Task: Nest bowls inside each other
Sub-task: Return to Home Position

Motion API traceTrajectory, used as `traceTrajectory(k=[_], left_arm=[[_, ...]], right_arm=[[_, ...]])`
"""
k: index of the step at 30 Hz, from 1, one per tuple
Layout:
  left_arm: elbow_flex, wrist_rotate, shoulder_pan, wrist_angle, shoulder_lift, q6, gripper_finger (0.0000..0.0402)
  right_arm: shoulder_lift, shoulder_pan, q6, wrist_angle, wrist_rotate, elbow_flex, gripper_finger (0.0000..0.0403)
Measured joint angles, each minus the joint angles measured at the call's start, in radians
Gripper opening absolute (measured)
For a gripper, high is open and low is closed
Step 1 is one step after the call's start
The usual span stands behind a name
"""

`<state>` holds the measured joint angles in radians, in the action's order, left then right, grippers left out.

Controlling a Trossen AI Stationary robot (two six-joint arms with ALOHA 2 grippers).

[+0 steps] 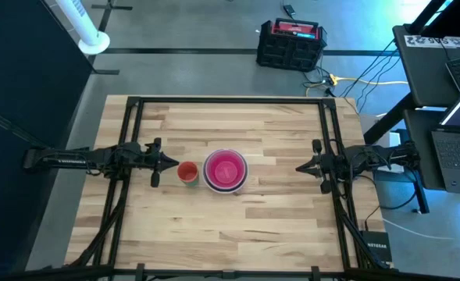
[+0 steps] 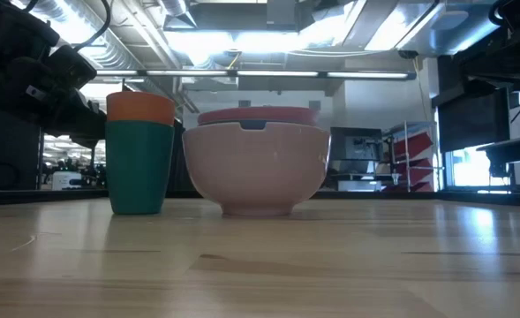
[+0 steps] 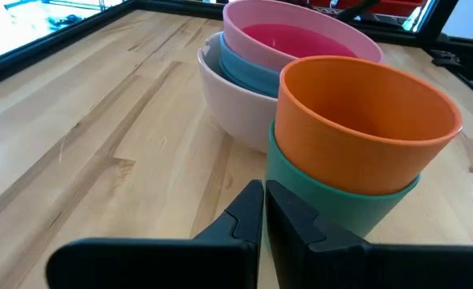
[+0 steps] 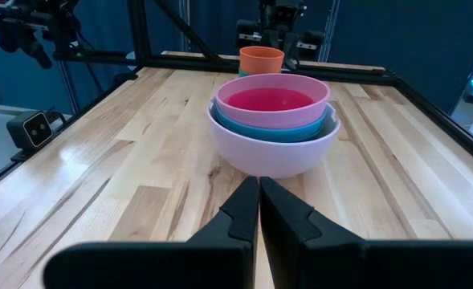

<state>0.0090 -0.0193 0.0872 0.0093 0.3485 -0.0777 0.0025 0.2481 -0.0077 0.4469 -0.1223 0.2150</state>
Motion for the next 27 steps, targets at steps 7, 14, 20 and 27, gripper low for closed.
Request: traceTrajectory(k=[7,14,20,27], left_arm=[[0.000,0.000,-0.006,0.000,-0.005,0.000,0.0000],[0.000,-0.001,-0.017,-0.001,-0.015,0.000,0.0000],[0.000,0.000,-0.029,-0.001,-0.066,0.000,0.0000],[0.000,-0.001,-0.029,0.000,-0.189,0.000,0.0000]], right_arm=[[0.000,0.000,0.001,0.000,0.000,0.000,0.0001],[0.000,0.000,0.002,0.000,0.001,0.000,0.0001],[0.000,0.000,0.002,0.000,0.001,0.000,0.0001],[0.000,0.000,0.002,0.000,0.001,0.000,0.0001]])
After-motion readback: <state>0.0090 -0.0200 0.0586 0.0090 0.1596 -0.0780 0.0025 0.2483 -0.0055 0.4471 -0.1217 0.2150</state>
